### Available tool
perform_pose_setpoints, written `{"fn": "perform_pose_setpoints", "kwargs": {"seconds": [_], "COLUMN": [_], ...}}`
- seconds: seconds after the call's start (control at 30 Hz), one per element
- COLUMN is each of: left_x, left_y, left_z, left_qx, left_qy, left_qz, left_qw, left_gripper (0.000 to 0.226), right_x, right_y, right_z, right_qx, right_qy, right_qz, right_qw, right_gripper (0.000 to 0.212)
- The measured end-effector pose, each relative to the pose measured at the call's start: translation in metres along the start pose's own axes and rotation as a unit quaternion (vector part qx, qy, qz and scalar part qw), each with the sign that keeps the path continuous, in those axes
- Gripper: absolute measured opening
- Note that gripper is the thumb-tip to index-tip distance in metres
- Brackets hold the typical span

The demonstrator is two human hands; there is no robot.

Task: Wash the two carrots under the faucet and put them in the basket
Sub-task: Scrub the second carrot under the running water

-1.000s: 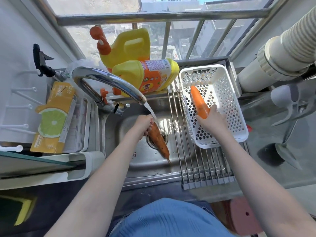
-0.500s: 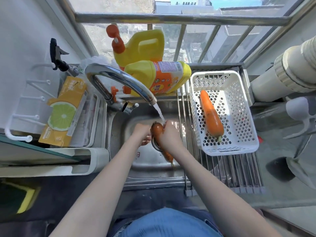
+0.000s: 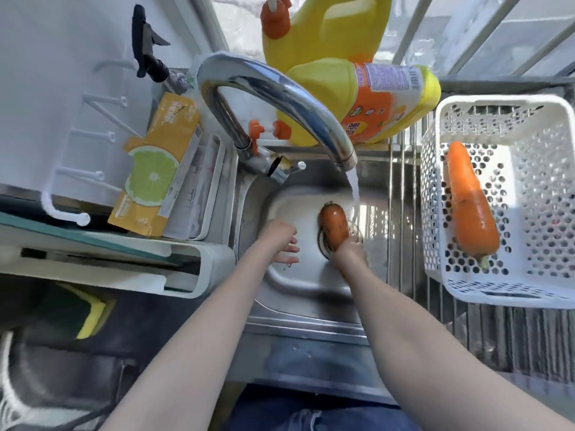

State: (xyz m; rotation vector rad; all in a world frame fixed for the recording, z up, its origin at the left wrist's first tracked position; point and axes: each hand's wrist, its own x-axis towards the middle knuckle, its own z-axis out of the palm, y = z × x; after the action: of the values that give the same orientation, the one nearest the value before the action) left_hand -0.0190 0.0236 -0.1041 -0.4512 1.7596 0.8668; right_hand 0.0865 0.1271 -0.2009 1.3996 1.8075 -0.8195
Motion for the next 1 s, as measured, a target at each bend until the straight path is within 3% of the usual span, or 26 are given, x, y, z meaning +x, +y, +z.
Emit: {"fn": "perform_pose_setpoints", "kwargs": {"seconds": [0.23, 0.37, 0.5, 0.6, 0.73, 0.83, 0.9, 1.0], "left_x": [0.008, 0.007, -0.002, -0.004, -0.006, -0.013, -0.020, -0.016], "left_y": [-0.008, -0.007, -0.003, -0.004, -0.011, -0.006, -0.001, -0.003], "left_z": [-0.005, 0.000, -0.004, -0.009, -0.006, 0.000, 0.002, -0.001], "left_qx": [-0.004, -0.102, -0.211, -0.267, -0.286, -0.311, -0.319, -0.322], "left_qy": [0.002, 0.018, -0.013, -0.032, -0.081, -0.136, -0.150, -0.147], "left_qz": [0.007, -0.040, -0.106, -0.126, -0.101, -0.059, -0.038, -0.052], "left_qw": [1.000, 0.994, 0.972, 0.955, 0.949, 0.939, 0.935, 0.934], "left_gripper": [0.006, 0.016, 0.058, 0.070, 0.054, 0.033, 0.018, 0.023], "right_x": [0.002, -0.027, -0.062, -0.089, -0.115, -0.127, -0.128, -0.128], "right_y": [0.004, -0.005, -0.025, -0.042, -0.055, -0.057, -0.055, -0.050], "right_z": [-0.005, -0.036, -0.099, -0.142, -0.175, -0.195, -0.206, -0.219], "right_qx": [0.081, 0.154, -0.014, -0.077, -0.110, -0.067, -0.037, 0.071], "right_qy": [0.003, -0.005, -0.073, -0.127, -0.187, -0.188, -0.178, -0.196], "right_qz": [-0.043, -0.070, -0.140, -0.177, -0.189, -0.194, -0.202, -0.212], "right_qw": [0.996, 0.986, 0.987, 0.973, 0.958, 0.960, 0.962, 0.955], "right_gripper": [0.051, 0.050, 0.052, 0.052, 0.057, 0.055, 0.044, 0.022]}}
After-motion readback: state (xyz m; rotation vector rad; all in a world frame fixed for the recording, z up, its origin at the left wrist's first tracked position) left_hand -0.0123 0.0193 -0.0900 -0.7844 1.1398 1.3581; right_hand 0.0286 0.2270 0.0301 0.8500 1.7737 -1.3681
